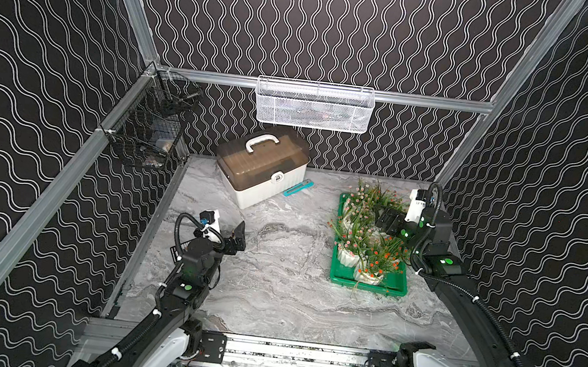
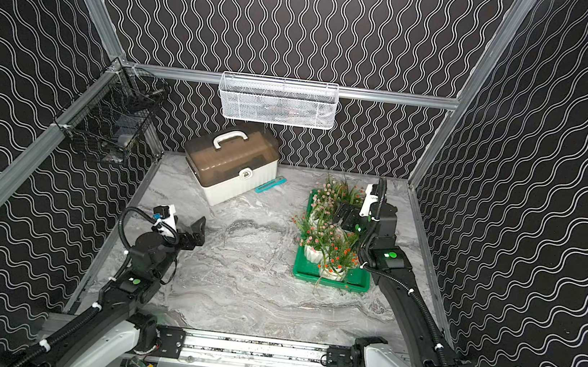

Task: Put the potted gypsophila into the storage box
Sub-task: Reset both arms

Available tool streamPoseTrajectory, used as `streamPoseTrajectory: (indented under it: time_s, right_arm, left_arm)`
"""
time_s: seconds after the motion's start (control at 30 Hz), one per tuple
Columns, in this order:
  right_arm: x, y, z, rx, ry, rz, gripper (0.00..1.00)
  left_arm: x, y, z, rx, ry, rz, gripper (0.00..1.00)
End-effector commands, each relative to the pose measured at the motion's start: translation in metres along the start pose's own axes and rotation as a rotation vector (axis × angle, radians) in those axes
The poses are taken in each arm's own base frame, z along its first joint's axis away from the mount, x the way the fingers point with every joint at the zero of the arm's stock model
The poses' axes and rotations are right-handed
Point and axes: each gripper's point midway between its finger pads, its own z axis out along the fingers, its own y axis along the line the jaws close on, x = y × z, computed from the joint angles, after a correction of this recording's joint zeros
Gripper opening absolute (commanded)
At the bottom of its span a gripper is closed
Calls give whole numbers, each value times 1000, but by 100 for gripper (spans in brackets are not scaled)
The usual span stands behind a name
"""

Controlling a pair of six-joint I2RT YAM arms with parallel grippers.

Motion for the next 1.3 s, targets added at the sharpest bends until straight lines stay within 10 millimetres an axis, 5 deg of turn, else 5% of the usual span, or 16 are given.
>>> streamPoseTrajectory:
  time_s: [0.0,0.23,0.57,0.93,1.07,1.27]
  right_arm:
    - [-10,-1,6,-31,-37,-19,100]
    - [1,-29,21,38,-20,-14,100]
    - [-5,-53,19,149,-88,-63,100]
    - [-5,-78,15,222,-153,-103,100]
    - [-9,-107,4,285,-198,-51,100]
    - [-1,-186,-28,486,-264,118,100]
  left_arm:
    - [-19,22,6,-145,-106,187,99]
    - [16,50,36,-185,-81,206,99]
    - [72,41,88,-95,62,207,99]
    - [80,45,102,-122,160,211,99]
    - [79,44,103,-120,153,212,99]
    - [79,44,103,-120,153,212,99]
